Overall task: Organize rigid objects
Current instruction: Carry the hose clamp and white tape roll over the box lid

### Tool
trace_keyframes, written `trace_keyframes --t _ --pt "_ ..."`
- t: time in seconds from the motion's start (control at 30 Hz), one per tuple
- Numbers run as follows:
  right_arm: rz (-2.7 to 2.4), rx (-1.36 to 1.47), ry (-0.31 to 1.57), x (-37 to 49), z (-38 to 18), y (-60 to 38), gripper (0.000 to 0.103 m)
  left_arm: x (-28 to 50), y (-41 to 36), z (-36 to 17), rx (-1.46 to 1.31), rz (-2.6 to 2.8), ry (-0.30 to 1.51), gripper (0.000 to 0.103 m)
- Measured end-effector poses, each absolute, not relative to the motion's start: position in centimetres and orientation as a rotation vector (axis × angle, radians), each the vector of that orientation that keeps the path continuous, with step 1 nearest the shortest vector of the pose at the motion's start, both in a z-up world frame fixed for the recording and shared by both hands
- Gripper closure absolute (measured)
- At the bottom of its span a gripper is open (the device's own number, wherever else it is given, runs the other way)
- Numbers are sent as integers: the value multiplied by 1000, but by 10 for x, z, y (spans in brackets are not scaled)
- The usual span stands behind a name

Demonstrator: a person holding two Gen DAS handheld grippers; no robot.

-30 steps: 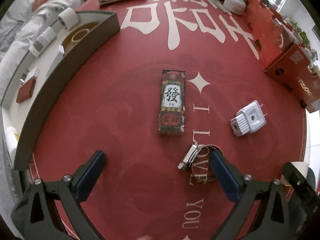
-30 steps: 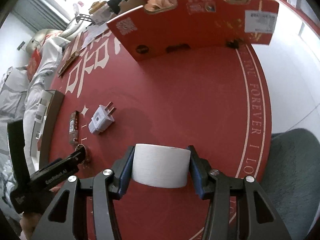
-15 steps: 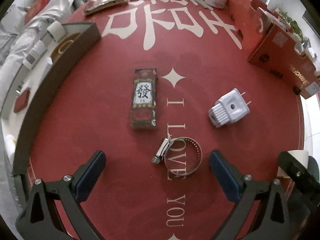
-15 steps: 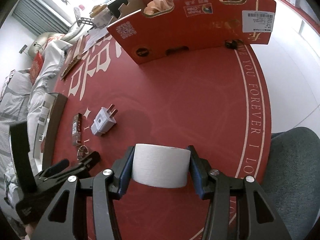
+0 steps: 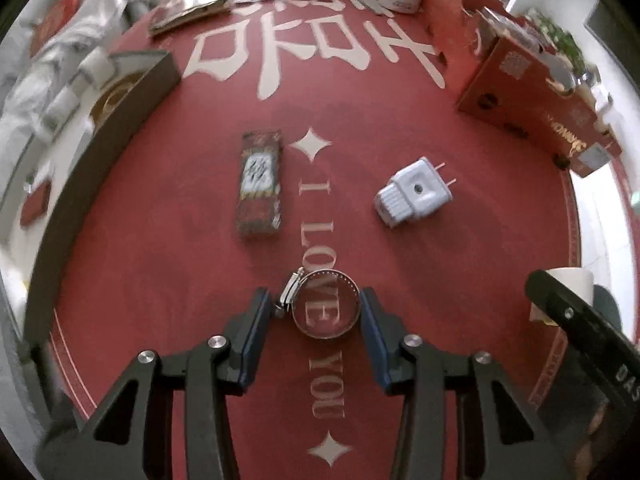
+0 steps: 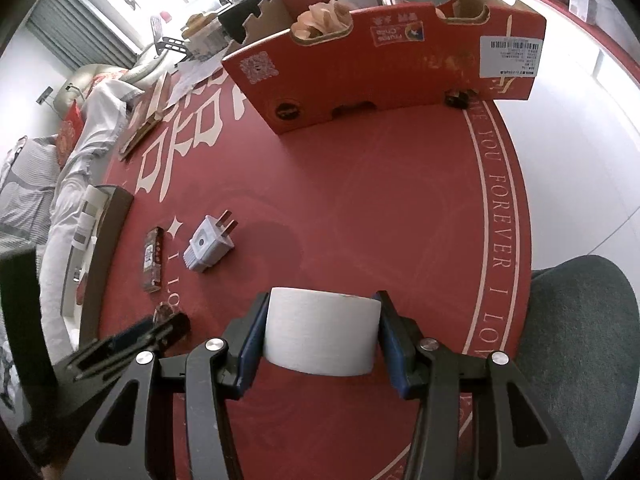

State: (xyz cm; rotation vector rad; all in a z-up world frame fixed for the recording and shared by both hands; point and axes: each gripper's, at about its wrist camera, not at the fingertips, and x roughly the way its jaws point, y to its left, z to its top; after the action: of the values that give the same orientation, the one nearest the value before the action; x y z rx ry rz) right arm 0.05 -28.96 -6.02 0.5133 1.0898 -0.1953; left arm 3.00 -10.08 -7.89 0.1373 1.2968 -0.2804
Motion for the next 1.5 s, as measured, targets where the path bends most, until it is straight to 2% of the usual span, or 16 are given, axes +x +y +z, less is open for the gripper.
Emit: trace_keyframes --t 0.37,1.5 --pt "-195 502 1088 -4 -57 -281 51 4 -67 -41 76 -228 1205 55" --pt "-95 194 1096 -15 -25 -186 51 -23 -18 -7 7 -168 1077 55"
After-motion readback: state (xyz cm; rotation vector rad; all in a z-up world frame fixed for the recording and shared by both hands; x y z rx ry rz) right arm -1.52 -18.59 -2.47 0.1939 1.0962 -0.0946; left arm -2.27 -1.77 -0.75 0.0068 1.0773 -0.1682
